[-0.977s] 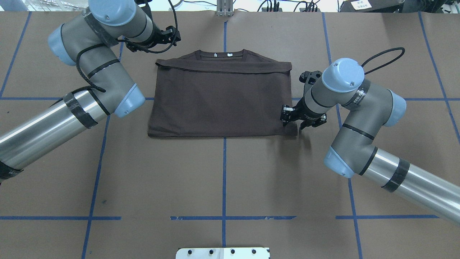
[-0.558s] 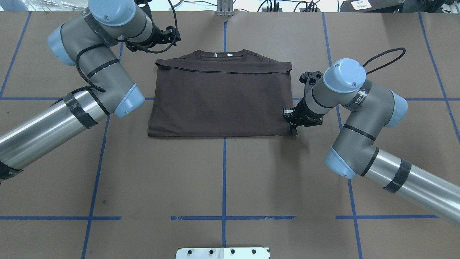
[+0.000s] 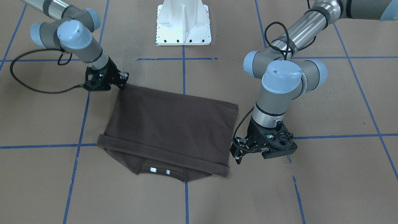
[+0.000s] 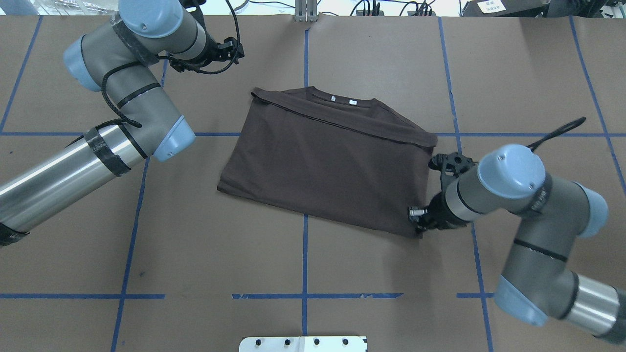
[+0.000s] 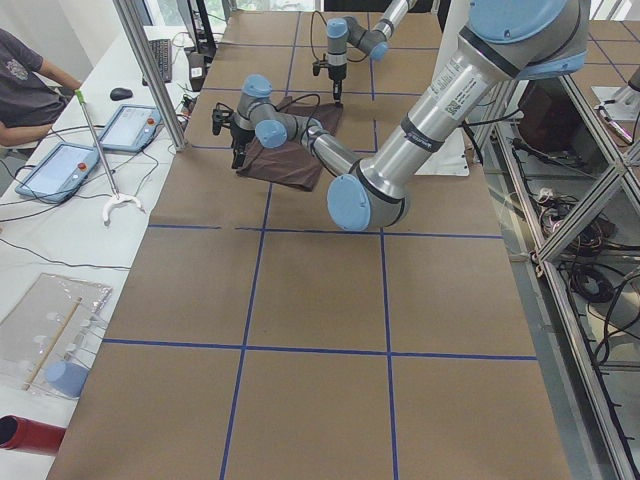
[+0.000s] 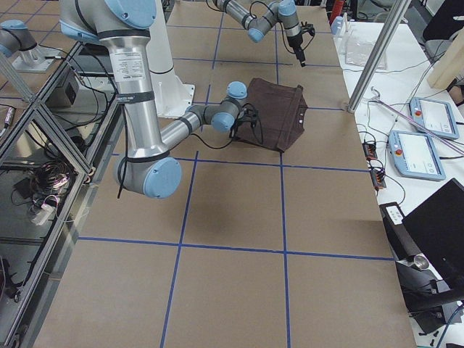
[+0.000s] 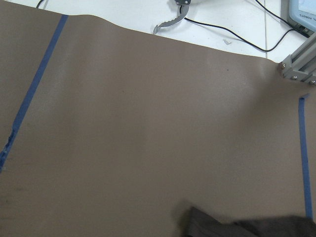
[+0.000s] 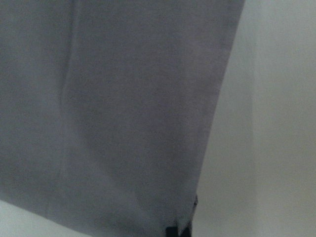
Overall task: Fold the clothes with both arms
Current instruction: 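Drag the folded shirt toward the robot with the right gripper while the left arm lowers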
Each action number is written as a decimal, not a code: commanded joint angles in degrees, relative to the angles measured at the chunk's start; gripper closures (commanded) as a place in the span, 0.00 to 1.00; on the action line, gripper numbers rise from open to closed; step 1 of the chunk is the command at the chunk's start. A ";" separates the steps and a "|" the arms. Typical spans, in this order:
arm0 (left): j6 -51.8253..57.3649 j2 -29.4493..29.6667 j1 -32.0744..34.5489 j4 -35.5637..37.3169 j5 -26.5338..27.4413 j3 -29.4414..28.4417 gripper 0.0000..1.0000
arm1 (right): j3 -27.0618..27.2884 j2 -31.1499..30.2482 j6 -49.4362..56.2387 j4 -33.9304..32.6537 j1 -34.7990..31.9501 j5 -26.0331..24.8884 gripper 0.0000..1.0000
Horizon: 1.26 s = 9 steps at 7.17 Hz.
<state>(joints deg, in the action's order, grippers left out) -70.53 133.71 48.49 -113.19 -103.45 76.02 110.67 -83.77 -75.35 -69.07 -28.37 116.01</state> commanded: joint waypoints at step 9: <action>-29.14 -10.30 -23.03 13.77 2.01 25.04 0.04 | 18.53 -5.64 -17.55 0.25 14.09 -10.98 0.00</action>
<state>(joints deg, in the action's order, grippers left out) -89.68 124.70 32.86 -102.37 -102.81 97.81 129.35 -92.97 -93.15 -68.80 -8.55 105.02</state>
